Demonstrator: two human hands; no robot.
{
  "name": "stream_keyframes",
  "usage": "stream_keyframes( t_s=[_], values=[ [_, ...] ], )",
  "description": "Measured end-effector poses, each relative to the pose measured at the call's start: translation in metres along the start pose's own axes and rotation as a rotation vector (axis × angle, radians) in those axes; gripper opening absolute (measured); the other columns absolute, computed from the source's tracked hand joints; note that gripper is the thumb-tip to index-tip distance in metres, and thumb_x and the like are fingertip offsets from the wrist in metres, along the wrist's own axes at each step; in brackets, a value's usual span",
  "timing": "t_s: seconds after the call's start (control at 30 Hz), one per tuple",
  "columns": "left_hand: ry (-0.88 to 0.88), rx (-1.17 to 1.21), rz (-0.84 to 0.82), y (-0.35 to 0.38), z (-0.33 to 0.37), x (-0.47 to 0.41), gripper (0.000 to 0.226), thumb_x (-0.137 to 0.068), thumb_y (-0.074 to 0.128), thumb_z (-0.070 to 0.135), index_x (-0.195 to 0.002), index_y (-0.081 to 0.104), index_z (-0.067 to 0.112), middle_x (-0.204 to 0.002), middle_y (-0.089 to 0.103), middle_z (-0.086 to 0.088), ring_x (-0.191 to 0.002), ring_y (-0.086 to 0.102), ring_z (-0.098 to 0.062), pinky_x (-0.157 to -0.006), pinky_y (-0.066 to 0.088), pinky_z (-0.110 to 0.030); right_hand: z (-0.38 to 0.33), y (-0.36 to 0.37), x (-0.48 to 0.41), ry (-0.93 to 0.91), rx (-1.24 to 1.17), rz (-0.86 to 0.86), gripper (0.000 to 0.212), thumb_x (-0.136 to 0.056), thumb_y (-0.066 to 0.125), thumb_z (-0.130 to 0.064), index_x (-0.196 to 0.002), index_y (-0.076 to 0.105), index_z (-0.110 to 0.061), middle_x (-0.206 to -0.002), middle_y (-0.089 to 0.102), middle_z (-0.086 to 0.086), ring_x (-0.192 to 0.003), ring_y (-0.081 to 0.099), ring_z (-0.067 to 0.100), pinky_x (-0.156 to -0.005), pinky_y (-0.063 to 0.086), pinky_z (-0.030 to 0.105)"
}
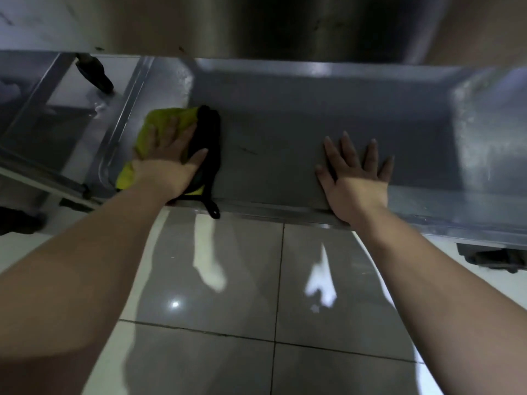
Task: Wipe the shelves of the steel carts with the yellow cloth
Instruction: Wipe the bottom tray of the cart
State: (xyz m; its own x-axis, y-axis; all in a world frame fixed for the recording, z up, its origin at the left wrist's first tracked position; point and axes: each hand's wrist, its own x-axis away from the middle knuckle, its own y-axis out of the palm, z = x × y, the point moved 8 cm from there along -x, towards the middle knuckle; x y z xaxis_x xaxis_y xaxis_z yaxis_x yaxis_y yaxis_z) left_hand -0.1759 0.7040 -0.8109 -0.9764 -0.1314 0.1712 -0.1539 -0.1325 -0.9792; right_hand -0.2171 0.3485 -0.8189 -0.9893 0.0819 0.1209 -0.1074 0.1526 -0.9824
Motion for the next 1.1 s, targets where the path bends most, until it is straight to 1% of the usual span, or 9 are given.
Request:
stream_keyframes(
  t_s=[0.1,0.2,0.3,0.37,0.47,0.63,0.8,0.93,1.1],
  values=[
    [-0.140,-0.061,0.005,-0.002,-0.019,-0.011,0.061,-0.085,0.016,0.075,-0.142,0.001,0.060,-0.161,-0.007,0.019,-0.149,-0.010,-0.027,-0.110,-0.002,-0.067,-0.002,0.002,0.000,-0.002,0.019,0.015,0.058,-0.096,0.019,-0.061,-0.151,0.003,-0.049,-0.163,-0.002,-0.015,-0.148,-0.010,0.036,-0.114,-0.009,0.062],
    [-0.143,-0.048,0.036,0.003,0.025,-0.011,0.062,-0.088,0.015,0.072,-0.146,0.007,0.053,-0.162,-0.004,0.013,-0.148,-0.008,-0.034,-0.109,0.003,-0.069,-0.002,0.002,0.000,0.007,0.031,0.014,0.058,-0.096,0.019,-0.060,-0.151,0.002,-0.048,-0.163,-0.003,-0.014,-0.148,-0.011,0.037,-0.113,-0.010,0.063],
    [0.067,-0.002,0.050,0.013,0.121,-0.006,0.061,-0.090,0.018,0.072,-0.147,0.012,0.052,-0.162,0.000,0.011,-0.147,-0.006,-0.037,-0.107,0.000,-0.071,-0.003,0.001,0.001,0.007,0.038,0.017,0.058,-0.098,0.020,-0.058,-0.152,0.004,-0.046,-0.163,-0.003,-0.012,-0.148,-0.011,0.038,-0.113,-0.010,0.063],
    [0.225,-0.012,0.034,0.022,0.190,0.006,0.059,-0.090,0.018,0.071,-0.147,0.009,0.054,-0.162,-0.005,0.011,-0.147,-0.010,-0.037,-0.106,-0.005,-0.073,-0.003,0.001,0.002,0.003,0.033,0.014,0.058,-0.099,0.022,-0.054,-0.153,0.005,-0.042,-0.163,-0.004,-0.012,-0.148,-0.011,0.038,-0.113,-0.010,0.062],
    [0.327,-0.016,0.008,0.029,0.242,0.015,0.056,-0.093,0.018,0.066,-0.146,0.005,0.056,-0.162,-0.009,0.012,-0.146,-0.015,-0.035,-0.104,-0.010,-0.073,0.003,0.000,0.002,0.021,0.012,0.024,0.060,-0.101,0.026,-0.044,-0.156,0.005,-0.031,-0.163,-0.005,-0.014,-0.148,-0.011,0.035,-0.115,-0.008,0.061],
    [0.382,-0.038,0.021,0.019,0.205,0.001,0.060,-0.090,0.020,0.073,-0.146,0.007,0.056,-0.161,-0.007,0.018,-0.149,-0.009,-0.026,-0.109,-0.002,-0.071,0.004,-0.002,0.001,0.010,-0.023,0.052,0.062,-0.099,0.026,-0.053,-0.155,0.008,-0.036,-0.163,0.000,-0.015,-0.149,-0.009,0.035,-0.115,-0.009,0.059],
    [0.044,0.024,0.069,0.000,0.092,-0.038,0.063,-0.089,0.024,0.074,-0.147,0.013,0.053,-0.162,0.001,0.016,-0.149,-0.002,-0.026,-0.111,0.002,-0.069,0.001,-0.001,-0.001,0.014,-0.012,0.067,0.062,-0.097,0.025,-0.059,-0.154,0.010,-0.039,-0.162,0.003,-0.017,-0.149,-0.005,0.036,-0.114,-0.009,0.062],
    [0.047,-0.011,0.116,0.002,0.087,-0.042,0.061,-0.089,0.019,0.074,-0.146,0.012,0.054,-0.162,0.001,0.015,-0.149,-0.004,-0.028,-0.109,0.002,-0.070,0.000,-0.006,-0.023,0.015,0.049,0.048,0.062,-0.094,0.021,-0.064,-0.151,0.011,-0.043,-0.162,0.003,-0.018,-0.149,-0.002,0.036,-0.105,-0.014,0.072],
    [0.080,-0.021,0.120,0.003,0.086,-0.043,0.061,-0.088,0.019,0.075,-0.146,0.011,0.056,-0.162,-0.001,0.015,-0.149,-0.005,-0.028,-0.109,0.001,-0.070,0.004,-0.007,-0.042,-0.006,0.046,0.042,0.065,-0.092,0.017,-0.069,-0.151,0.001,-0.048,-0.163,-0.002,-0.015,-0.149,-0.010,0.034,-0.110,-0.011,0.069]
  ],
)
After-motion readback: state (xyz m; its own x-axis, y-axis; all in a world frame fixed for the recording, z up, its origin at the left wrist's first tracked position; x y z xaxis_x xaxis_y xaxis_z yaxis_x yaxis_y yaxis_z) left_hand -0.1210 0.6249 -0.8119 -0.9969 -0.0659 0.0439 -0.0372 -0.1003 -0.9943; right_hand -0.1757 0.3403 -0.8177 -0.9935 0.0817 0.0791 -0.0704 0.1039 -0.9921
